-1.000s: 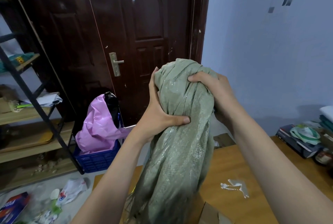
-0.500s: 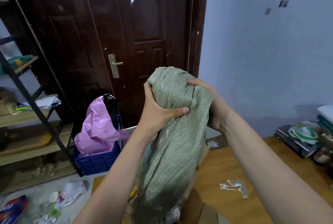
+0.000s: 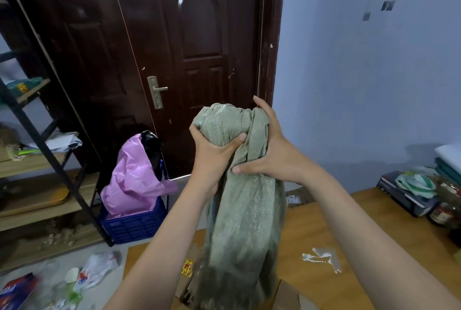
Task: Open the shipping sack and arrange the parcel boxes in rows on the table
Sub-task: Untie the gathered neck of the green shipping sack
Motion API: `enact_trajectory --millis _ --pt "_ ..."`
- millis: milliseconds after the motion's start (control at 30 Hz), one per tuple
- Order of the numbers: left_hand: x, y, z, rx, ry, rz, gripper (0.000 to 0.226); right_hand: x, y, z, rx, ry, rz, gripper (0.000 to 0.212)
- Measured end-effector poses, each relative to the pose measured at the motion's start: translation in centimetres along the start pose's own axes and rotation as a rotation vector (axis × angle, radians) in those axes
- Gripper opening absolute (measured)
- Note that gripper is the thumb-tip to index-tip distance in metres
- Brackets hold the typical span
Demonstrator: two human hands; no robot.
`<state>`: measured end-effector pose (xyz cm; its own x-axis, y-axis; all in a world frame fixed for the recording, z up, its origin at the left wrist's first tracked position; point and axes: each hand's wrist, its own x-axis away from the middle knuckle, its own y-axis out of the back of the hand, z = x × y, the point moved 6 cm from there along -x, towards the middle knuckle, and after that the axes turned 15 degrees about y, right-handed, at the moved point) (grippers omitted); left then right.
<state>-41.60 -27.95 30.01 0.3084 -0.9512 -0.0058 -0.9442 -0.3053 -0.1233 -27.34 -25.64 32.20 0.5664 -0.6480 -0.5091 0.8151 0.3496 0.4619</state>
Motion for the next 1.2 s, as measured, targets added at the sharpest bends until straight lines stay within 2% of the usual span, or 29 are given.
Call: enact_trajectory --millis 133,267,367,467,667,800,867,900,967,1033,1100,1200 --pt "0.2 -0.5 0.5 -0.039 0.093 0.203 0.085 -0.1 1.0 -0.4 -0.02 0.015 -0.122 0.124" --pt "0.2 -0.5 0.9 -0.145 0.12 0.385 0.113 0.5 2.5 -1.3 -0.062 -0.08 -0.245 0.092" --pt "0.0 -0.6 1.8 -0.234 0.153 0.456 0.126 1.0 3.3 -2.1 -0.172 -0.177 -0.313 0.081" --pt "-0.2 -1.0 2.2 -0.249 0.157 0.447 0.131 1.3 3.7 -2.0 -0.222 -0.217 -0.352 0.074" --pt "-0.4 -1.8 2.3 -0.159 0.063 0.331 0.129 1.9 3.3 -1.9 -0.44 -0.318 -0.356 0.042" --pt "-0.4 -1.9 1.8 -0.131 0.031 0.218 0.124 2.5 3.2 -2.2 -0.5 -0.409 -0.306 0.036" --pt "-0.4 -2.0 1.6 -0.129 0.015 0.195 0.128 2.7 3.2 -2.1 -0.456 -0.411 -0.257 0.041" --pt "-0.4 -2.1 1.5 -0.125 0.007 0.189 0.129 2.9 3.3 -2.2 -0.406 -0.413 -0.233 0.051" --pt "-0.7 -2.0 1.7 -0.124 -0.003 0.164 0.126 3.2 3.8 -2.9 -0.241 -0.402 -0.205 0.085" --pt "-1.0 -2.2 2.1 -0.125 0.005 0.147 0.123 3.4 4.5 -2.9 -0.065 -0.313 -0.169 0.106" --pt "-1.2 -2.7 2.7 -0.118 0.037 0.151 0.121 3.3 4.5 -2.9 0.055 -0.198 -0.069 0.119" --pt "-1.5 -3.3 3.5 -0.11 0.094 0.158 0.116 3.6 4.3 -3.4 0.133 -0.161 0.041 0.132"
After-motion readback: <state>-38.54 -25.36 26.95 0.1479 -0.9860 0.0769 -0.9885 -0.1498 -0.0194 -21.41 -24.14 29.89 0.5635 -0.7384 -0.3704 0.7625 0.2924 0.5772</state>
